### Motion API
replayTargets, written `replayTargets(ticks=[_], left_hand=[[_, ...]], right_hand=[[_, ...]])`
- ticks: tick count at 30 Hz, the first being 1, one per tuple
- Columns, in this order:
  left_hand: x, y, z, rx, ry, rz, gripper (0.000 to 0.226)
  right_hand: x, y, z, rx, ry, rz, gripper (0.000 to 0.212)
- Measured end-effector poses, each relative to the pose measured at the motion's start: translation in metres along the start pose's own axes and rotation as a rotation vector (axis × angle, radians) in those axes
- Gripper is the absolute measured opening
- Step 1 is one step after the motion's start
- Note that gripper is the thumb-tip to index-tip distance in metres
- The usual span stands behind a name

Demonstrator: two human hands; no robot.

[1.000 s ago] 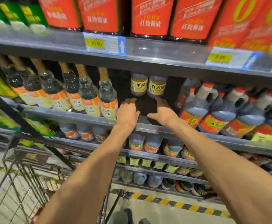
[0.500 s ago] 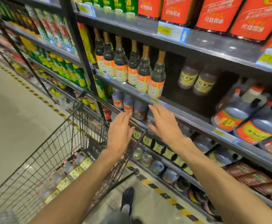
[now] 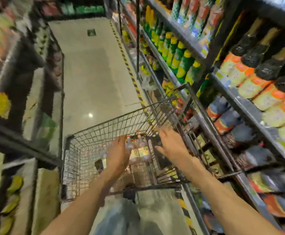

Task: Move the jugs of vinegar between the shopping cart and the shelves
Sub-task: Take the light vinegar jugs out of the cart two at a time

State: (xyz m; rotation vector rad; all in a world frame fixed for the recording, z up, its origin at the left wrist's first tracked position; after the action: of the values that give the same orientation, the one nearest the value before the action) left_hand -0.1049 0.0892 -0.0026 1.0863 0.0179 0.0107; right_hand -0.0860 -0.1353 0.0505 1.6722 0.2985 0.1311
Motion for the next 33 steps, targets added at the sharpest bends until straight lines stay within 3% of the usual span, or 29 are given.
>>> replayTargets(ticks=[5,10,13,17,21,24,26,29,33], left_hand=[[0.016,-0.026,-0.1,0.073,0.232,-0.096,0.063],[0.033,-0.07,-0.156,0.079,0.429,-0.286,0.073],[0.046,-0.109,-0.186,0.031,0.565,-0.375,0.089],[0.064,-0.168,-0.215,-0.094,0.718,-0.396,0.106],[0.08,-0.227,-0.247,-0.298,0.932,-0.298,0.115],[0.084,-0.266,-0.275,-0.323,1.047,-0.278,0.131],[0.082,-0.278,-0.289,-0.374,1.064,-0.256,0.12],[0.075,-0.278,-0.306,-0.402,1.035,-0.244,0.084],[0.069,-0.26,-0.307,-0.394,1.063,-0.28,0.066]], right_hand=[[0.069,-0.062,-0.045,0.083,0.042,-0.25,0.092],[0.104,-0.125,-0.071,0.186,0.098,-0.279,0.089],[0.125,-0.164,-0.086,0.154,0.108,-0.379,0.092],[0.15,-0.229,-0.095,0.195,0.08,-0.513,0.088],[0.155,-0.295,-0.087,0.269,0.026,-0.583,0.085],[0.156,-0.331,-0.076,0.297,0.015,-0.621,0.084],[0.155,-0.348,-0.07,0.325,-0.014,-0.617,0.079],[0.155,-0.353,-0.068,0.355,-0.076,-0.617,0.076],[0.16,-0.359,-0.079,0.414,-0.135,-0.637,0.077]])
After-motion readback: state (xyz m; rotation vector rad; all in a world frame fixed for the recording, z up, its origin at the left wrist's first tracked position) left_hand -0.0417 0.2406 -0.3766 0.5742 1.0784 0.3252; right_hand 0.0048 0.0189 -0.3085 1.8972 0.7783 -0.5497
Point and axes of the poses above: each hand's wrist, its own x-axis towards the middle knuckle, its own y-axis out of the back of the hand, z = x × y, the point moved 2 cm from there along x, towards the middle knuckle, and after that the axes turned 2 degrees about z, right-handed, at the moved point
